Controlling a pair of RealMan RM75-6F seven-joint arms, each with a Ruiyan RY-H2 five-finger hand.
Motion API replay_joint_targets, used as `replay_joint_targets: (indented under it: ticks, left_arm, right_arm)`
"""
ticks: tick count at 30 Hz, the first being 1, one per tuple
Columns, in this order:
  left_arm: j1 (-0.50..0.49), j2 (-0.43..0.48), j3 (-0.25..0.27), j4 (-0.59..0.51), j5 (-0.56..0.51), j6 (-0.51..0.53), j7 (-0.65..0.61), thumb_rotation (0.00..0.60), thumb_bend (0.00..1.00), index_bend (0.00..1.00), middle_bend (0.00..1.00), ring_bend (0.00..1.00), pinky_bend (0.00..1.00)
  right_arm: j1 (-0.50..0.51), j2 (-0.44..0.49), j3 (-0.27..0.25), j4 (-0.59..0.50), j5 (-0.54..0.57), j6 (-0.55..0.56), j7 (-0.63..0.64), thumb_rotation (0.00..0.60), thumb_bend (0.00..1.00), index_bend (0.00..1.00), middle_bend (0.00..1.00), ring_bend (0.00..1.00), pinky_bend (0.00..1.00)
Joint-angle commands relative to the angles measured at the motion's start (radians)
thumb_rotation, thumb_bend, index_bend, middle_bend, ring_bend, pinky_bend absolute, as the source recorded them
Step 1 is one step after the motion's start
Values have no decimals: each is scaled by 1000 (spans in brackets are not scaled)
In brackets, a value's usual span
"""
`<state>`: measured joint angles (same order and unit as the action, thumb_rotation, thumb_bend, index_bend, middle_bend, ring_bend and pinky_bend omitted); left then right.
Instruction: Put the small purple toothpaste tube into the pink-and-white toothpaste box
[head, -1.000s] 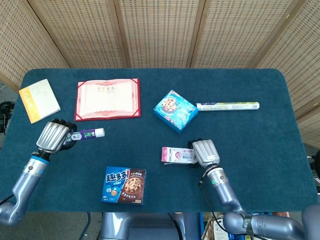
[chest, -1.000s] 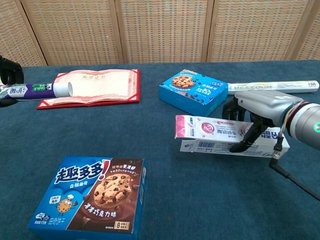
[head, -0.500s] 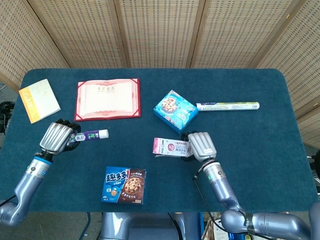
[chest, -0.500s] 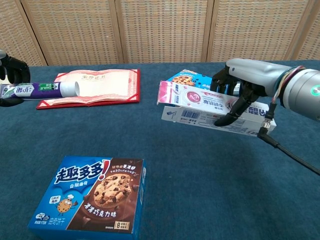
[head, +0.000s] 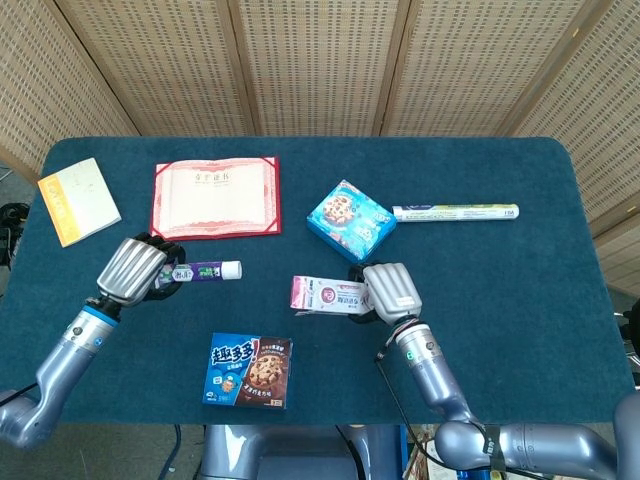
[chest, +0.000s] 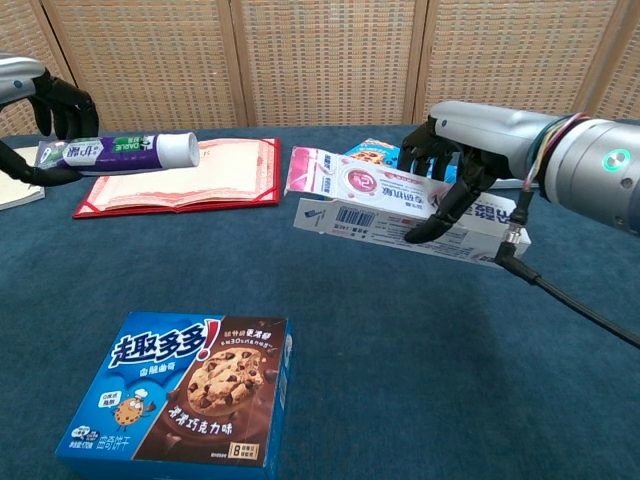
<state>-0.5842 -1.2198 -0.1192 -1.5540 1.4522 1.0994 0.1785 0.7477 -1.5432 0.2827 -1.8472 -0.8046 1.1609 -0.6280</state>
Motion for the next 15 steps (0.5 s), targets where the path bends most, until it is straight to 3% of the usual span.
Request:
replay_joint_targets:
  ticks: [1,15]
  left_arm:
    - [-19,26,-10,-40,1,-21,4,600,471,858,637,436,411]
    - [-84,118,-11,-180,-82,-155,133,600,471,858,637,436,411]
  right_arm:
    - [8,-5,2,7,8,-3,3,600,182,630,530,414,485]
    - [28,-14,4,13,17,1,27,600,182,630,531,417,485]
